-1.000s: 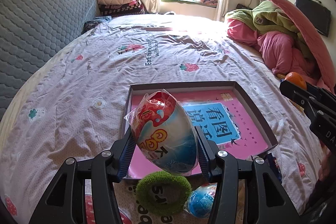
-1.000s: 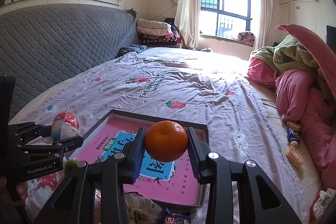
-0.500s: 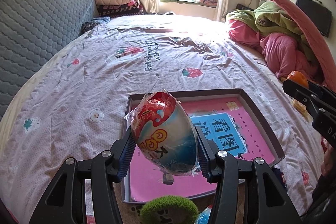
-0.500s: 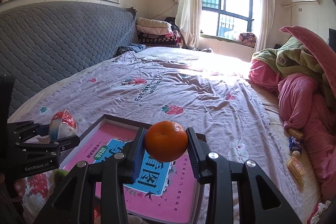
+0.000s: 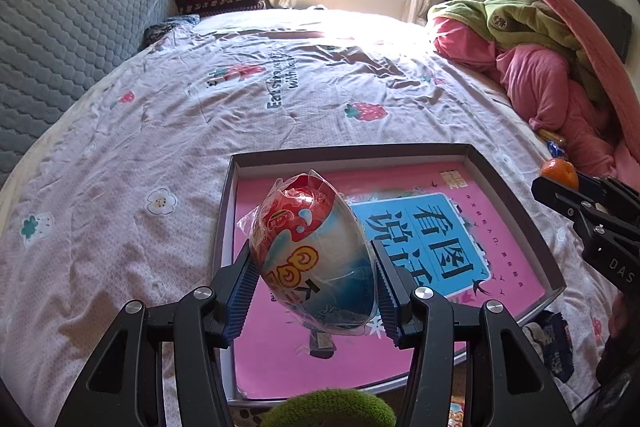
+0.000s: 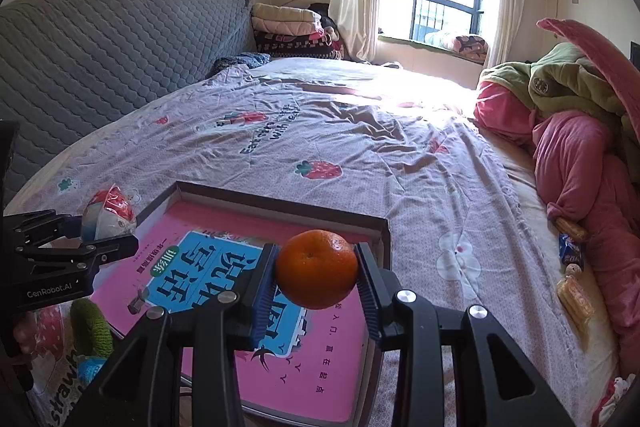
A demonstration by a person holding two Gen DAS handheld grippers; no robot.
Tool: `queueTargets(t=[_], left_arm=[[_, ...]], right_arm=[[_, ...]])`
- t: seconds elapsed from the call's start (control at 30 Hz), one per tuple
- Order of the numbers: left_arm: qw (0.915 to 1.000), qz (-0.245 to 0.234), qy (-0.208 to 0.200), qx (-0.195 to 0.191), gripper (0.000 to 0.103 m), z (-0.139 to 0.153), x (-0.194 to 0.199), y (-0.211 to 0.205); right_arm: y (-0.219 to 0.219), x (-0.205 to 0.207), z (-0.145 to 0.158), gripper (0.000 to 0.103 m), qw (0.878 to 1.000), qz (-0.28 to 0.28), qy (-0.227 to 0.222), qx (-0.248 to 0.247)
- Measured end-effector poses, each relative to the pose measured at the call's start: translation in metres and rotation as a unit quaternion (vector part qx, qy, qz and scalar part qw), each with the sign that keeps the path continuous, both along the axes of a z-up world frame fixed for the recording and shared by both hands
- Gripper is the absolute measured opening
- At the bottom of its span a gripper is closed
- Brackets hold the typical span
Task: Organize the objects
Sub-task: 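Lift the egg with the left tool while the right tool carries the mandarin over the pink tray, then lower the egg into the tray and open the left tool while the right tool releases the mandarin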
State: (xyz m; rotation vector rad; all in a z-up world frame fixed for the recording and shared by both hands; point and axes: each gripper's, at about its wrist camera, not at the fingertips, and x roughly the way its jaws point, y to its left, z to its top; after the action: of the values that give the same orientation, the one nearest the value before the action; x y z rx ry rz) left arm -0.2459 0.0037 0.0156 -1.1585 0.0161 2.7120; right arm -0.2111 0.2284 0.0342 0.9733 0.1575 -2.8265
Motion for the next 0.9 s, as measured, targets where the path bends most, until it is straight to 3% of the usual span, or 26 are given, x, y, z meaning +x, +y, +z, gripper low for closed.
queueTargets(t=[0.3, 0.9], left_arm=[[0.9995, -0.002, -0.032, -0.005, 0.055, -0.019, -0.01, 0.0], [0.9985, -0.007, -0.052, -0.013, 0.055, -0.036, -0.014, 0.007]], right_arm=[[-0.003, -0.004, -0.021, 0.039, 0.999, 0.008, -0.033, 0.004], [-0.012, -0.013, -0.053, 0.039, 0.997, 0.015, -0.077, 0.019]])
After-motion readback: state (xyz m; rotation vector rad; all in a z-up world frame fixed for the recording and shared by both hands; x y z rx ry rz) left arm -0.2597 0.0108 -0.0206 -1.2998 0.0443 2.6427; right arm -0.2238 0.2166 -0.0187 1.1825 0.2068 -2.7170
